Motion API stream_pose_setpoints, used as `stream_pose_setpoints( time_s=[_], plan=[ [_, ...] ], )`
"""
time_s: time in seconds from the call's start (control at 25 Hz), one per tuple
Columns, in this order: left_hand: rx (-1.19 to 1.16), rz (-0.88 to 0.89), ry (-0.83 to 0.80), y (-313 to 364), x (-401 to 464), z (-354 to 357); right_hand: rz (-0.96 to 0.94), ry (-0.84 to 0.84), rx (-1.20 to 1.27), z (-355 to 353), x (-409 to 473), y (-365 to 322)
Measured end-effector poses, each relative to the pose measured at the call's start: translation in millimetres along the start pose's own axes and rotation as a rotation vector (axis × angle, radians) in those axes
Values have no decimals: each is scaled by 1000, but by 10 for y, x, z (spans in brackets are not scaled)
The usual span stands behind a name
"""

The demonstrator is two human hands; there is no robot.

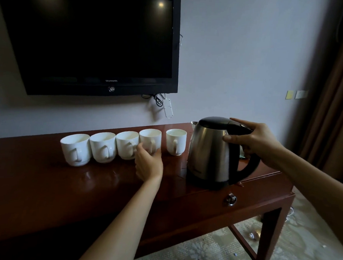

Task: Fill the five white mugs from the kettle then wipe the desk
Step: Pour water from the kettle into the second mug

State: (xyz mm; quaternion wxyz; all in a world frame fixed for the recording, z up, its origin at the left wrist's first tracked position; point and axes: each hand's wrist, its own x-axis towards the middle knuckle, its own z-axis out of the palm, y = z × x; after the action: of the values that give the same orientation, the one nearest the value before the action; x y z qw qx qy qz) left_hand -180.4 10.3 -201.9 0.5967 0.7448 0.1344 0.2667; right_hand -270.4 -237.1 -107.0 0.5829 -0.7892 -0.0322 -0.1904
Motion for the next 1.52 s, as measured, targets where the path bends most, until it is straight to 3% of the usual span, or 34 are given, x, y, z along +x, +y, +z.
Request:
stream_pose_setpoints(
  time_s=[0.28, 0.52, 0.84, 1.04, 1.52],
  plan=[
    [-65, -15, -63, 6, 90, 93, -7, -52, 34, 12, 21, -20],
    [-32, 109, -95, -156, 153, -216, 5, -94, 16, -17, -17, -76],
    [-61, 237, -277, -362, 323, -738, 44, -258, -99, 140, 5, -507],
    [-112, 265, -283, -371, 307, -782, 94, -355, -183, 291, 77, -718],
    [-104, 284, -255, -385, 328, -776, 147, -415, -317, 498, 229, -933]
  ],
)
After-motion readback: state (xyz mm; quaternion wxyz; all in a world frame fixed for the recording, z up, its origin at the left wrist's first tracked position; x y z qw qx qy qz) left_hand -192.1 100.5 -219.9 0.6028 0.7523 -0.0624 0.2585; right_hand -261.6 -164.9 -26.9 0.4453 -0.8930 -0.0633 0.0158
